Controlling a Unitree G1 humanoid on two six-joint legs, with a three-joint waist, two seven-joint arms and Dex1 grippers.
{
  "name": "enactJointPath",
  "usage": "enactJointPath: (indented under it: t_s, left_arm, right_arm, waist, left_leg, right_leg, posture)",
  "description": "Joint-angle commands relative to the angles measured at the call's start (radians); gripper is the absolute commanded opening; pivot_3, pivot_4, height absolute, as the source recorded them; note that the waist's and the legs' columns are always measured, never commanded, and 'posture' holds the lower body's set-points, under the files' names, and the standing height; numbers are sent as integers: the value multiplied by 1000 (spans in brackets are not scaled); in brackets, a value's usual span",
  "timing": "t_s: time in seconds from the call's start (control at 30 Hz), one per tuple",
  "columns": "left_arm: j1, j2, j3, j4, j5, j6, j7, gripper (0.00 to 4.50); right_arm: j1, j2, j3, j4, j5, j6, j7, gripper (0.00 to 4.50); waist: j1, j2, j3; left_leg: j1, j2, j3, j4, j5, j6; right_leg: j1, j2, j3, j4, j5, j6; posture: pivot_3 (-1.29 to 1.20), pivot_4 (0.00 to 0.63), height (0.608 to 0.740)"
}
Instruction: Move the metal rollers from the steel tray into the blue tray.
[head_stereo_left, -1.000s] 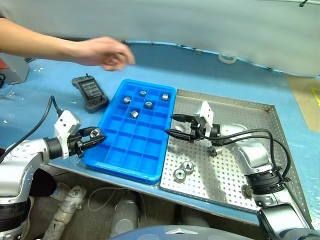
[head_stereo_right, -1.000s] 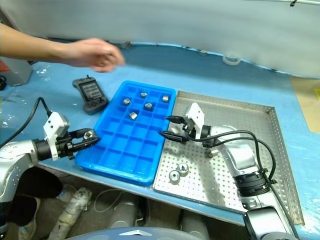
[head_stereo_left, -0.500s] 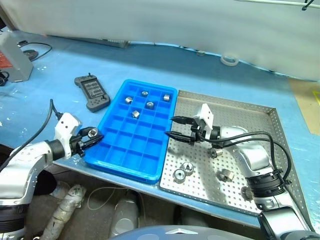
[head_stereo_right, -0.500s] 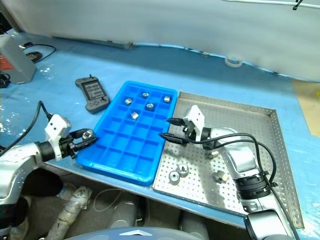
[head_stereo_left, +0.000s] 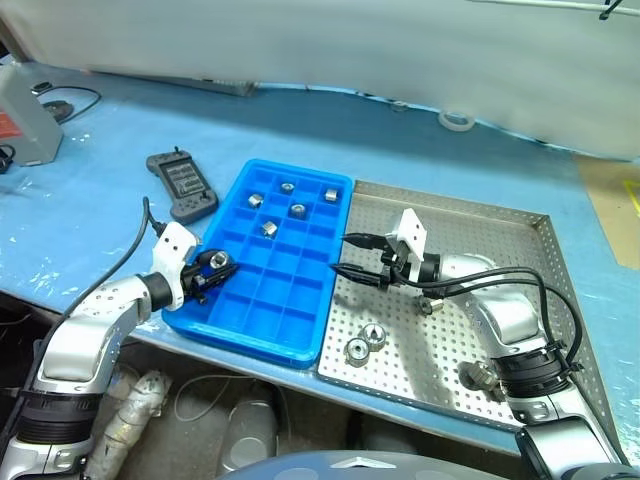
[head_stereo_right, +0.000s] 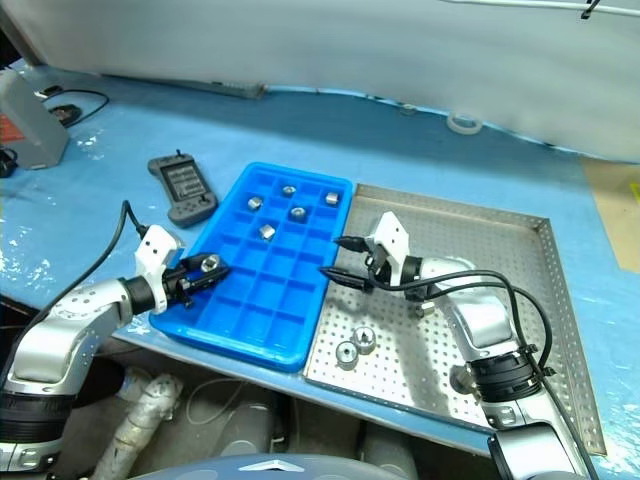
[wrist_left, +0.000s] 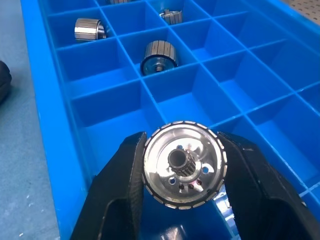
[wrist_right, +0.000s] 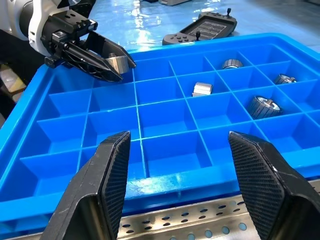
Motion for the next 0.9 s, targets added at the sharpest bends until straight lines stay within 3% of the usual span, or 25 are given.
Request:
enactJointPath:
  t_s: [0.03,0.13,0.53,0.9]
  left_arm:
    - [131,-7,12,-133,-14,17,29,2825]
    - [125,-53,48,-126,15,31,144,3730]
    - [2,-14,100,1,19,-17,164,3730]
    - [-200,32,77,45,-173,60,-40,3730]
  right_arm:
    - [3,-8,-11,-28,0,-18,-2,3243]
    - [-7,-3,-5,-7,-3,-23,4,3243]
    - [-28,21,6,33,-34,-61,-6,3243]
    - [27,19,-34,-39,-8,-41,-64,3243]
  waist:
    - [-11,0,0]
    - [-10,1,1]
    - [0,0,0]
    - [-2,-1,0]
  left_leg:
    - [0,0,0,0,0,0]
    - [2,0,0,-1,-1,0]
    - [8,6,-1,-1,2,-5]
    - [6,14,-1,-1,3,-12]
  right_leg:
    - [0,0,0,0,0,0]
    - [2,0,0,-1,-1,1]
    - [0,3,-2,1,-1,5]
    - [1,12,-1,2,-1,5]
  posture:
    - [139,150,740]
    - [164,150,740]
    - [134,150,740]
    - [51,150,740]
